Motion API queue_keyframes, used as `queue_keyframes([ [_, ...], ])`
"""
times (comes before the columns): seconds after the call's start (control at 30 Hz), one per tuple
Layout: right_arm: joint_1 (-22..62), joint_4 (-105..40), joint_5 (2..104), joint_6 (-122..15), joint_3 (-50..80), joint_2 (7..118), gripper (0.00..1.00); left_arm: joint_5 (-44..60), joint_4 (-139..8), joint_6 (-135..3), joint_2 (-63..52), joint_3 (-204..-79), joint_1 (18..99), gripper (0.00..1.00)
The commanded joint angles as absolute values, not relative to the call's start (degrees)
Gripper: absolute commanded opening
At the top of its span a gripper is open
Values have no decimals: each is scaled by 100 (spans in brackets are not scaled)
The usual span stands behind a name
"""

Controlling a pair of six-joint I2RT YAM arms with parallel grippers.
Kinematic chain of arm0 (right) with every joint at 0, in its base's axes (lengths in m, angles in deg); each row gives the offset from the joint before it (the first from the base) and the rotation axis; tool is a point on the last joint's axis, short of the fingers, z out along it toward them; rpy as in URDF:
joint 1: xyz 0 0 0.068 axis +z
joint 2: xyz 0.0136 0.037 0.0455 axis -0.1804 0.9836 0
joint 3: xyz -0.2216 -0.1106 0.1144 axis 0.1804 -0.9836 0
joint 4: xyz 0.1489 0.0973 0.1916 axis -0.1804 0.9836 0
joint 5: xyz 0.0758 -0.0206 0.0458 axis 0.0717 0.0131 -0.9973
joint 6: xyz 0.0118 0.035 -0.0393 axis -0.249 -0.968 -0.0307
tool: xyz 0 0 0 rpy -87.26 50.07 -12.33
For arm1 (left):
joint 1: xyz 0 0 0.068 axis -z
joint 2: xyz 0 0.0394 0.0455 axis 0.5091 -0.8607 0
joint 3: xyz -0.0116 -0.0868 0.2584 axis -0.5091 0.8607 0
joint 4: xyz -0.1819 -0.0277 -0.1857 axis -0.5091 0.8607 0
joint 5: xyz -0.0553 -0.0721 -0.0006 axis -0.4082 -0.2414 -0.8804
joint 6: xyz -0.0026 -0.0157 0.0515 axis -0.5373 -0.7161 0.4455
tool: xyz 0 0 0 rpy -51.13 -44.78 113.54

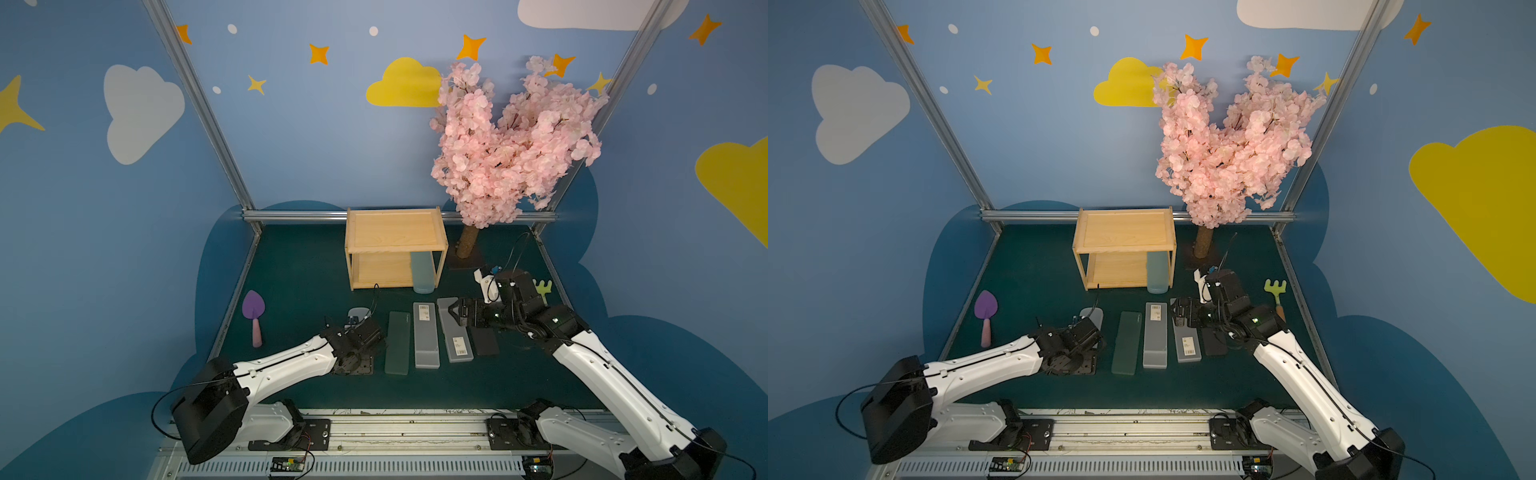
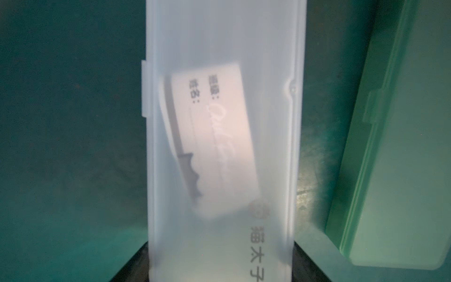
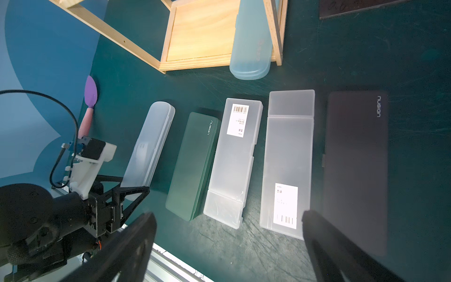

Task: Remove the pencil cases from the shelf
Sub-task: Place the pencil case at the center of the board.

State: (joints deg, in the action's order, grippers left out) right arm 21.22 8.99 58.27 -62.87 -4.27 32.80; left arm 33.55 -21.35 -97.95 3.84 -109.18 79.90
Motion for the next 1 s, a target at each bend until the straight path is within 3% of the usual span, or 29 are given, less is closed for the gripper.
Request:
queue_keyframes([
  [0.0,2149,796,5906,-6282,-427,3301,98,3227,-2224,-9737,318,-11009,8016,64],
  [0.6,2151,823,5923,-6294,-457,3273,98,3188,-2371,-9754,296,-10963,8157,64],
  [0.77,2151,845,5941,-6289,-454,3259,98,3216,-2322,-9772,181,-11025,8165,84],
  [0.97,2151,837,5950,-6282,-455,3253,98,3283,-2220,-9772,271,-11056,8176,92],
])
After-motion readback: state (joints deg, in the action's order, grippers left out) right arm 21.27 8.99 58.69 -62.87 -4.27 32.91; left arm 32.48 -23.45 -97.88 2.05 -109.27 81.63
